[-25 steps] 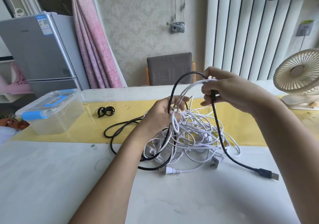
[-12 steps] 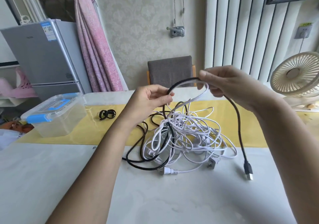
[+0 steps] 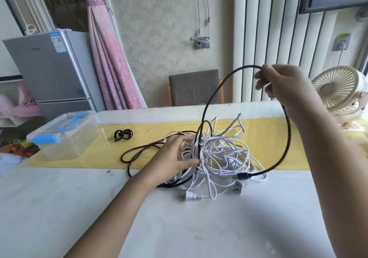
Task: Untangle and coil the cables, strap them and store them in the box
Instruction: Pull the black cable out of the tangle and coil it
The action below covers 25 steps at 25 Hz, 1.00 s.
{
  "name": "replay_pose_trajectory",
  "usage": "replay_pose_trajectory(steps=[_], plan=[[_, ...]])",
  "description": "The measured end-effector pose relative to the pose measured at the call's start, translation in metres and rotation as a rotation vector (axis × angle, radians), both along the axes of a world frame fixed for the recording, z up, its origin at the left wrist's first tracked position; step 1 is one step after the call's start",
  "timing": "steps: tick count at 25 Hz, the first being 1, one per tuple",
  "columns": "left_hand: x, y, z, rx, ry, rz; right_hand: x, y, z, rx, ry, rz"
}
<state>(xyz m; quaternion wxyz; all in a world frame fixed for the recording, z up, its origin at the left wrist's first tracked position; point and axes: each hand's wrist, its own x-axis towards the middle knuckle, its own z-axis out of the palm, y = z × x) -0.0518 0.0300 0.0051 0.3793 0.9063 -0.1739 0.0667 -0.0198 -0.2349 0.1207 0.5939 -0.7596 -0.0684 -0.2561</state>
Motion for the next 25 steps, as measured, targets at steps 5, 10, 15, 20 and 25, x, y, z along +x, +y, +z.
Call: replay_pose_trajectory(steps=[5,10,15,20,25], plan=[[-0.032,0.031,-0.024,0.238,0.092,0.189,0.034,-0.015,-0.037,-0.426,0.188,-0.286],[-0.044,0.052,-0.031,0.329,-0.020,0.159,0.031,0.010,-0.047,-0.836,0.404,-0.235],[-0.045,0.065,-0.015,0.309,-0.299,0.016,-0.012,0.068,-0.035,-0.843,-0.071,0.167],[-0.044,0.066,0.036,0.306,-0.505,0.071,-0.046,0.118,-0.054,-1.004,0.019,0.659],[-0.044,0.068,0.097,-0.076,-0.547,0.244,-0.028,0.125,-0.051,-1.041,-0.047,0.143]])
